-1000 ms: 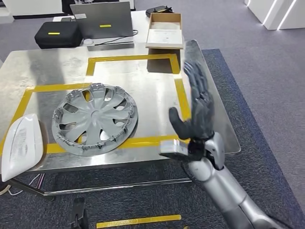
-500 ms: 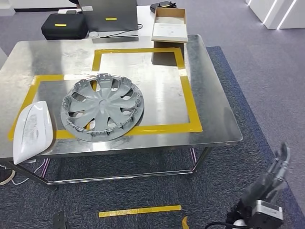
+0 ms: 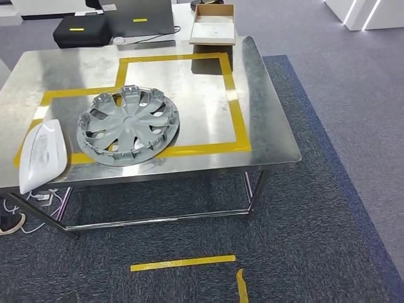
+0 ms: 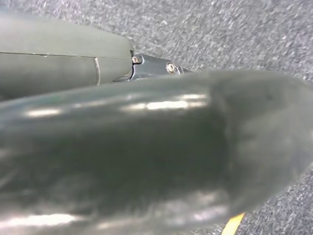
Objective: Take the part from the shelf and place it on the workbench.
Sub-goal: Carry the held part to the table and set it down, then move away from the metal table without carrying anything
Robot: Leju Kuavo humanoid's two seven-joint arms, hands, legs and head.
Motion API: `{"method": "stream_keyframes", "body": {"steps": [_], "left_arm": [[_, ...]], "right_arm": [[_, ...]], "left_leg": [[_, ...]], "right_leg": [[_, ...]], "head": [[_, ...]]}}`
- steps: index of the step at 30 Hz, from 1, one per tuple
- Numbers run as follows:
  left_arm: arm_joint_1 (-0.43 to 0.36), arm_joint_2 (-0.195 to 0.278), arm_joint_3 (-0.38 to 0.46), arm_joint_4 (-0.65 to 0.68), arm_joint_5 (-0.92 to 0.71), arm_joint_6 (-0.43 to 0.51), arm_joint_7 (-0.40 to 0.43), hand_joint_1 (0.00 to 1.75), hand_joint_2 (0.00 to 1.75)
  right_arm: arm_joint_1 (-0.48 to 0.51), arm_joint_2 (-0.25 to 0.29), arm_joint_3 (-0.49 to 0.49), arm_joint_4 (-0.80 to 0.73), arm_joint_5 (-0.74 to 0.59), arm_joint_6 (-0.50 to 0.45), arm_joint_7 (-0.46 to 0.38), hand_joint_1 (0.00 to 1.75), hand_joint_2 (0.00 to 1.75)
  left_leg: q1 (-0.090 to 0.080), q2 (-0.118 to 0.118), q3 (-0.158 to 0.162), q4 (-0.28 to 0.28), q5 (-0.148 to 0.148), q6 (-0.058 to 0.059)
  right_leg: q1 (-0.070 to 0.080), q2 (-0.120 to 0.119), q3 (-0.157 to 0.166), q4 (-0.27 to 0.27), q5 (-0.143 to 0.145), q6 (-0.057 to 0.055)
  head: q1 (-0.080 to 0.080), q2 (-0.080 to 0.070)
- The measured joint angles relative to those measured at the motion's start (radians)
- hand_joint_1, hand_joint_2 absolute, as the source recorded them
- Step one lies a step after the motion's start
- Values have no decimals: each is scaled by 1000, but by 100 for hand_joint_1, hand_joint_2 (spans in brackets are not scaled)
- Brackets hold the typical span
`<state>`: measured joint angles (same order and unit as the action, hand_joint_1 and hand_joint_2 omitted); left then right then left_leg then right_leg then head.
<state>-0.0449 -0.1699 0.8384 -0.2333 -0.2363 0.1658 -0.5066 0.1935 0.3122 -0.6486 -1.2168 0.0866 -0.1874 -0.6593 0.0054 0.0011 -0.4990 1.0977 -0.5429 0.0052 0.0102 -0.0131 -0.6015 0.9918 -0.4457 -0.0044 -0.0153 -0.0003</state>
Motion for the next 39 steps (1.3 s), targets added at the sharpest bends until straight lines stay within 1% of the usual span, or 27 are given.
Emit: {"method": "stream_keyframes", "body": {"steps": [2,4,5,6,9,10,11,12,14,16,17,18,20,21,22,24,25,26,27,28,29,31,33,35,36,37,39], "left_arm": [[-1,-5,14,-4,-5,4,2,0,0],[1,-9,22,-6,-34,17,11,0,0],[2,-10,24,-6,-56,26,20,0,0],[3,-9,25,-6,-79,34,29,0,0],[1,0,25,-6,-123,40,45,0,0],[0,2,25,-6,-128,35,45,0,0],[-2,4,25,-6,-127,26,42,0,0],[-6,5,27,-6,-120,12,37,0,0],[-15,5,35,-6,-101,-19,24,0,0],[-27,5,42,-6,-99,-35,14,0,0],[-33,7,42,-6,-103,-39,9,0,0],[-38,9,42,-6,-104,-44,4,0,0],[-44,15,46,-6,-99,-59,-8,0,0],[-44,18,49,-6,-96,-66,-12,0,0],[-43,20,51,-6,-95,-71,-11,0,0],[-41,24,56,-6,-95,-75,3,0,0],[-40,26,57,-6,-96,-74,13,0,0],[-40,29,59,-6,-97,-72,24,0,0],[-38,31,61,-6,-98,-69,34,0,0],[-36,32,61,-6,-102,-66,44,0,0],[-34,34,62,-6,-108,-62,54,0,0],[-31,38,61,-6,-121,-54,70,0,0],[-31,42,61,-6,-129,-49,77,0,0],[-28,43,61,-5,-132,-46,81,0,0],[-27,44,61,-5,-133,-44,86,0,0],[-26,44,61,-5,-135,-41,91,0,0],[-26,45,61,-4,-139,-34,105,0,0]], "right_arm": [[-42,-7,-84,144,17,40,11,0,0],[-95,-24,-182,323,-3,94,73,0,0],[-118,-35,-230,414,-16,116,121,0,0],[-135,-45,-272,493,-25,129,170,0,0],[-174,-62,-349,668,-8,107,281,0,0],[-186,-66,-361,711,7,91,311,0,0],[-197,-70,-366,746,24,75,340,0,0],[-208,-74,-368,780,41,58,372,0,0],[-226,-79,-371,835,66,31,438,0,0],[-243,-81,-373,876,80,19,486,0,0],[-250,-81,-373,892,89,17,496,0,0],[-255,-81,-372,906,104,14,498,0,0],[-258,-81,-364,931,146,1,492,0,0],[-259,-81,-357,940,169,-11,487,0,0],[-259,-81,-349,948,189,-25,484,0,0],[-259,-80,-331,960,220,-57,482,0,0],[-260,-80,-323,965,229,-72,484,0,0],[-260,-80,-317,969,231,-83,487,0,0],[-261,-81,-314,973,226,-90,491,0,0],[-261,-81,-312,975,216,-94,494,0,0],[-261,-80,-313,977,201,-95,498,0,0],[-262,-79,-318,982,171,-97,504,0,0],[-263,-79,-327,984,152,-99,506,0,0],[-263,-79,-334,986,146,-102,507,0,0],[-262,-79,-337,987,149,-105,508,0,0],[-262,-79,-338,987,155,-109,510,0,0],[-262,-81,-339,988,167,-119,510,0,0]], "left_leg": [[-8,0,64,-107,-16,12],[-8,2,64,-129,-11,17],[-6,5,56,-132,1,22],[-4,7,45,-135,13,28],[-1,13,-1,-136,51,35],[-1,15,-18,-135,64,33],[0,17,-37,-133,78,30],[2,19,-56,-130,90,26],[7,21,-90,-119,112,15],[8,19,-114,-102,126,1],[7,19,-121,-95,135,-6],[7,19,-127,-91,144,-13],[10,18,-135,-87,150,-25],[13,16,-141,-73,127,-30],[14,14,-149,-41,85,-33],[14,11,-169,76,-25,-35],[13,11,-175,138,-60,-34],[12,10,-171,181,-69,-31],[10,9,-156,194,-56,-27],[7,9,-128,173,-30,-19],[2,7,-83,117,-4,-8],[-10,5,15,-29,8,15],[-18,4,60,-114,-4,25],[-15,6,49,-130,6,27],[-13,9,39,-132,16,32],[-10,11,26,-135,29,37],[-10,13,-3,-135,52,44]], "right_leg": [[2,-2,-11,4,16,9],[0,-3,-16,2,33,19],[-2,0,-20,6,28,24],[-4,4,-29,23,1,31],[-13,10,-71,176,-153,49],[-16,10,-79,235,-179,54],[-20,10,-74,273,-176,58],[-23,10,-56,283,-151,63],[-32,10,31,201,-92,71],[-37,12,145,49,-99,72],[-37,13,178,-5,-117,66],[-34,15,190,-32,-129,58],[-30,13,172,-32,-126,34],[-30,11,162,-30,-118,23],[-29,8,150,-30,-107,12],[-24,6,123,-28,-83,-1],[-19,5,110,-27,-71,-5],[-14,5,95,-24,-59,-7],[-10,4,81,-20,-48,-9],[-6,5,66,-16,-39,-9],[-2,5,51,-11,-30,-10],[5,5,28,-3,-14,-6],[7,3,14,1,2,2],[6,4,4,5,11,13],[6,5,-5,16,-6,18],[5,8,-19,42,-39,24],[-1,10,-54,150,-140,34]], "head": [[0,0],[-1,0],[-1,0],[2,0],[10,0],[10,0],[10,0],[10,0],[10,0],[12,0],[12,0],[12,0],[11,0],[10,0],[8,0],[3,0],[2,0],[2,0],[1,0],[1,0],[1,0],[2,0],[2,0],[2,0],[3,0],[5,0],[8,0]]}}
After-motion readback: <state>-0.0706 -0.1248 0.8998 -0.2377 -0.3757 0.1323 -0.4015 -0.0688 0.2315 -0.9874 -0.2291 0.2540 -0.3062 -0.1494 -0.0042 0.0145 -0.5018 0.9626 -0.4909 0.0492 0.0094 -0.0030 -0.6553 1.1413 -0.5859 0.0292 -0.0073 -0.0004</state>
